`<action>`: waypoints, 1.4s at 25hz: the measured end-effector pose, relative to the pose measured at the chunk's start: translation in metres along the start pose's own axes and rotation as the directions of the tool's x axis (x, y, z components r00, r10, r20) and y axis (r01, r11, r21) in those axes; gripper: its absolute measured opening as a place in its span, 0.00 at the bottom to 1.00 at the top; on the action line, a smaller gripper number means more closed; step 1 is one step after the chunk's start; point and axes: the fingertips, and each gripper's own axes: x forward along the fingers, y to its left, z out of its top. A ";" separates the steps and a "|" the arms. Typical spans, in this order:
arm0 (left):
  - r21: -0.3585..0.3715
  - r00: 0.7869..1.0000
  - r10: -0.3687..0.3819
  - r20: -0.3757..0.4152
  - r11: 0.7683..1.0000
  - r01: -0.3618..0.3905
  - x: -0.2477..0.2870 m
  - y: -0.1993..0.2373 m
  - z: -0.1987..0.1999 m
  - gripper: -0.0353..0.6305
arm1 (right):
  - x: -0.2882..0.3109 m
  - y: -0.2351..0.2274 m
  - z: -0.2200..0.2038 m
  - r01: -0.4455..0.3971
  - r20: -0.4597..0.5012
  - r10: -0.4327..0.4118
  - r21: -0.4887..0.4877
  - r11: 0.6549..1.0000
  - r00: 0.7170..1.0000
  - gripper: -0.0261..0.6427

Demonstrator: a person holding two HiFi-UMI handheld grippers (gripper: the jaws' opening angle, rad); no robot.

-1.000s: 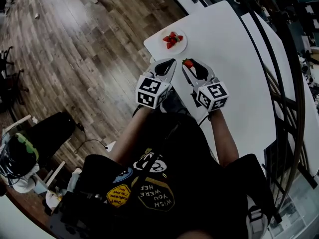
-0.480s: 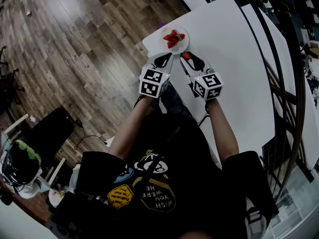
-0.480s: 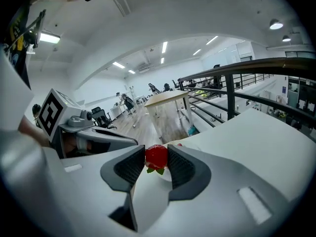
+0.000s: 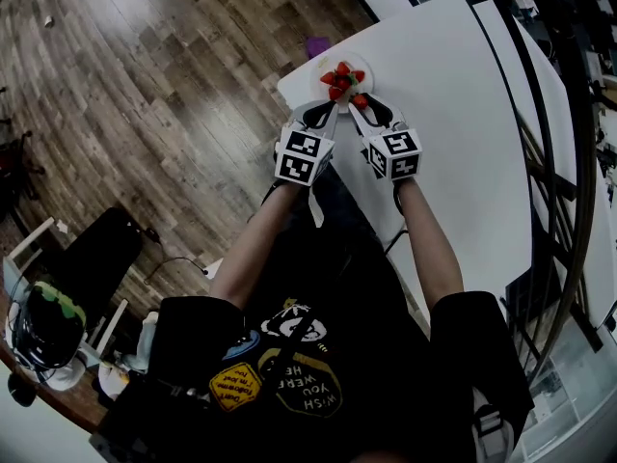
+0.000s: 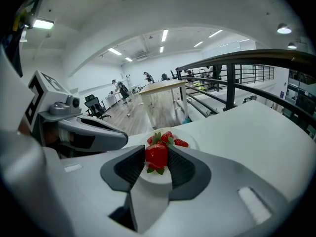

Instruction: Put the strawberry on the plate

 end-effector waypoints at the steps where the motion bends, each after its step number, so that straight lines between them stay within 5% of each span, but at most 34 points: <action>1: -0.001 1.000 -0.001 0.000 1.000 0.001 0.003 0.002 -0.001 0.05 | 0.006 0.000 -0.001 0.001 -0.011 -0.001 -0.007 1.000 1.000 0.26; 18: -0.030 0.999 0.019 -0.037 0.999 -0.020 0.012 0.029 -0.016 0.05 | 0.057 -0.010 -0.034 0.039 -0.158 -0.067 -0.172 0.984 0.985 0.26; 25: -0.042 1.000 0.024 0.004 0.999 -0.024 0.007 0.018 -0.009 0.05 | 0.041 -0.008 -0.019 0.037 -0.073 -0.050 -0.163 0.986 0.996 0.29; 35: -0.043 0.993 0.059 0.098 0.998 -0.055 -0.035 -0.008 0.017 0.05 | -0.026 0.004 0.024 0.097 0.107 -0.083 -0.128 0.987 0.991 0.15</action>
